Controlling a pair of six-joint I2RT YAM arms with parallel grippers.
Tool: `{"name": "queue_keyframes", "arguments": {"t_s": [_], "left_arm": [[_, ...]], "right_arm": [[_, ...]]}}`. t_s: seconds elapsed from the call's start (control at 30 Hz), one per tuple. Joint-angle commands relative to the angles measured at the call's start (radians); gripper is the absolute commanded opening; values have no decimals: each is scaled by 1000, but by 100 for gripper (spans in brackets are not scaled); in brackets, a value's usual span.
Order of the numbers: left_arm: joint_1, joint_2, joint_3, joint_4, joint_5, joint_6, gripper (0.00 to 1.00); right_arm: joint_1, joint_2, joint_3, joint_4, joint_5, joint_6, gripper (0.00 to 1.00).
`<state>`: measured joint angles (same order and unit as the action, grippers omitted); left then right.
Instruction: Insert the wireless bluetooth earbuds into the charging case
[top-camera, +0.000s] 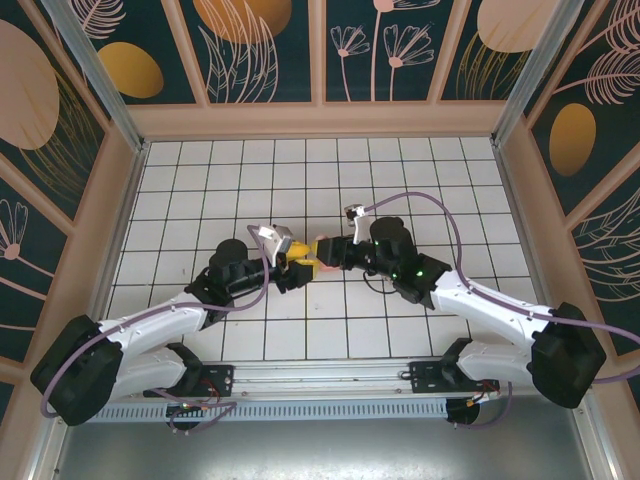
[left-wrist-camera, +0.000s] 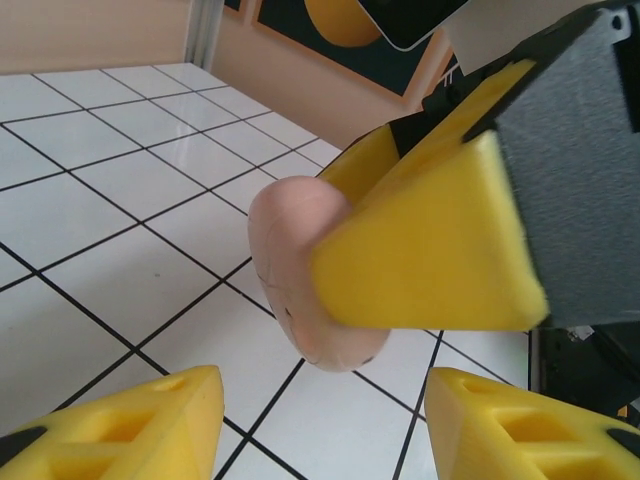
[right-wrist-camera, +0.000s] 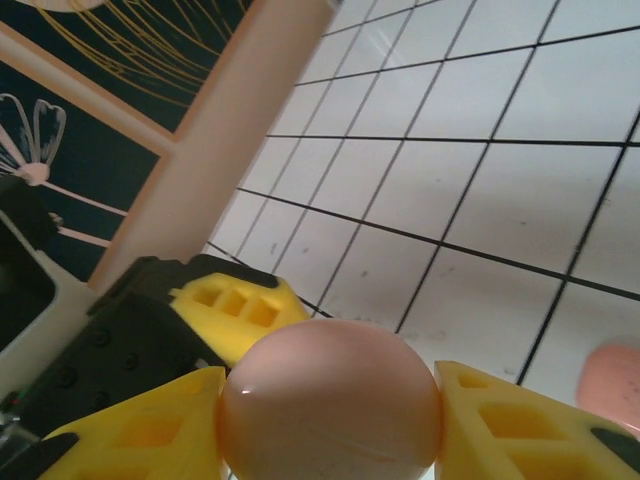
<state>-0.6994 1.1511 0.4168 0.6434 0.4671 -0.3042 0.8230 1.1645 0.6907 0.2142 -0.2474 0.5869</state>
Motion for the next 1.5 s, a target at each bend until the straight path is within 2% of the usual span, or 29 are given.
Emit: {"name": "queue_keyframes", "arguments": {"t_s": [0.0,0.47,0.57,0.73,0.83,0.9,1.03,1.13,1.33,1.47], "left_arm": [[1,2,-11,70,-14,-22,53],[3,2,-18,117,-37,-41,46],[2,2,-18,119,-43,-44,41],[2,-10,-25,129,-48,-42,24],[2,-13,-28,133,-46,-38,20],[2,-13,-29,136,-41,-40,18],[2,-14,-41,161,-27,-47,16],[1,-16,-51,169,-31,-49,15],[2,5,-91,280,0,-84,14],[6,51,-91,367,55,-115,12]], "right_arm": [[7,6,-16,90,-41,32,43],[8,12,-47,178,-135,89,44],[8,10,-49,189,-154,93,45],[8,-3,-55,193,-167,92,44],[8,-18,-60,193,-164,82,45],[8,-31,-62,188,-155,73,47],[7,-69,-71,170,-107,39,63],[-1,-114,-91,182,-47,9,69],[-66,-221,-168,275,-52,-18,70],[-134,-281,-216,338,-134,-42,70]]}}
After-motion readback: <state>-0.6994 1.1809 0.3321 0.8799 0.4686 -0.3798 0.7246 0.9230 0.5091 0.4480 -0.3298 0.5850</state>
